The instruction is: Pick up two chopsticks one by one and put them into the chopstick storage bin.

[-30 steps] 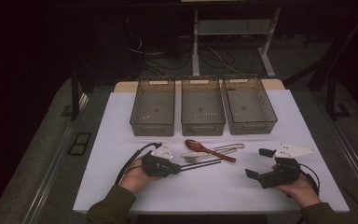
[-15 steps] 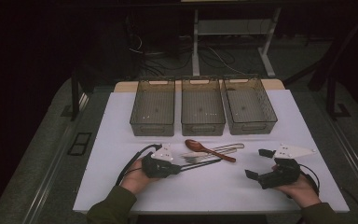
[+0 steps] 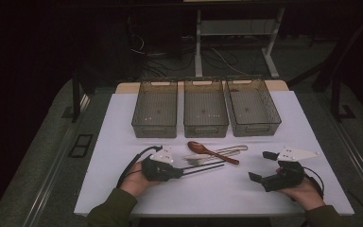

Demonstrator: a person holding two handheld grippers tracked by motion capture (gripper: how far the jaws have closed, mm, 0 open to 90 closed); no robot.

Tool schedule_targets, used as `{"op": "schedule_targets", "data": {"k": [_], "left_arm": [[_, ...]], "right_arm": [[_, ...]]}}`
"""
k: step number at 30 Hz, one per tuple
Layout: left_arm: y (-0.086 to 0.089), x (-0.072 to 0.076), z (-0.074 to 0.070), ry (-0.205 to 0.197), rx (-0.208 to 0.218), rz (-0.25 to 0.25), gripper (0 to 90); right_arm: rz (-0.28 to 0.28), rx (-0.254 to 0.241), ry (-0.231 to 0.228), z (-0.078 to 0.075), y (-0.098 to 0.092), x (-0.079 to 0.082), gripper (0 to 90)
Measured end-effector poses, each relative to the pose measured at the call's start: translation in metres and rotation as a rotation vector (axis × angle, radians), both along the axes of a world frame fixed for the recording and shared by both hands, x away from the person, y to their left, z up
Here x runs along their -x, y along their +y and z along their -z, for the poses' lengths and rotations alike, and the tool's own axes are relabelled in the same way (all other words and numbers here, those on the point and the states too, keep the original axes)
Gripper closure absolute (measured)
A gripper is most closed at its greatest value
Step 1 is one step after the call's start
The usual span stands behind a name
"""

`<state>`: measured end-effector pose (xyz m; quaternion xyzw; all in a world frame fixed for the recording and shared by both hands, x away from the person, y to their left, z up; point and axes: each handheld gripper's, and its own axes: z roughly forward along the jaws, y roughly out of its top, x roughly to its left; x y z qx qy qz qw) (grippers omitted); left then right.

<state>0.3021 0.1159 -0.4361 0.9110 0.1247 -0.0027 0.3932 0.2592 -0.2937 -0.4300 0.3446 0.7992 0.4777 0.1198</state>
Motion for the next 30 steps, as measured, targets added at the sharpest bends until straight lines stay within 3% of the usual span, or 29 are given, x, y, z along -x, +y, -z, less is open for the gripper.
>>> {"op": "schedule_targets", "data": {"k": [6, 19, 30], "left_arm": [[0.002, 0.001, -0.009, 0.023, 0.036, -0.014, 85.0], [0.002, -0.006, -0.022, 0.051, 0.031, -0.036, 85.0], [0.002, -0.016, -0.037, 0.05, 0.062, -0.07, 85.0]], "right_arm": [[0.003, 0.008, 0.002, 0.001, 0.0, 0.0, 0.7], [0.033, 0.046, 0.036, 0.008, 0.002, -0.002, 0.7], [0.042, 0.047, 0.034, 0.008, 0.003, -0.002, 0.7]]}}
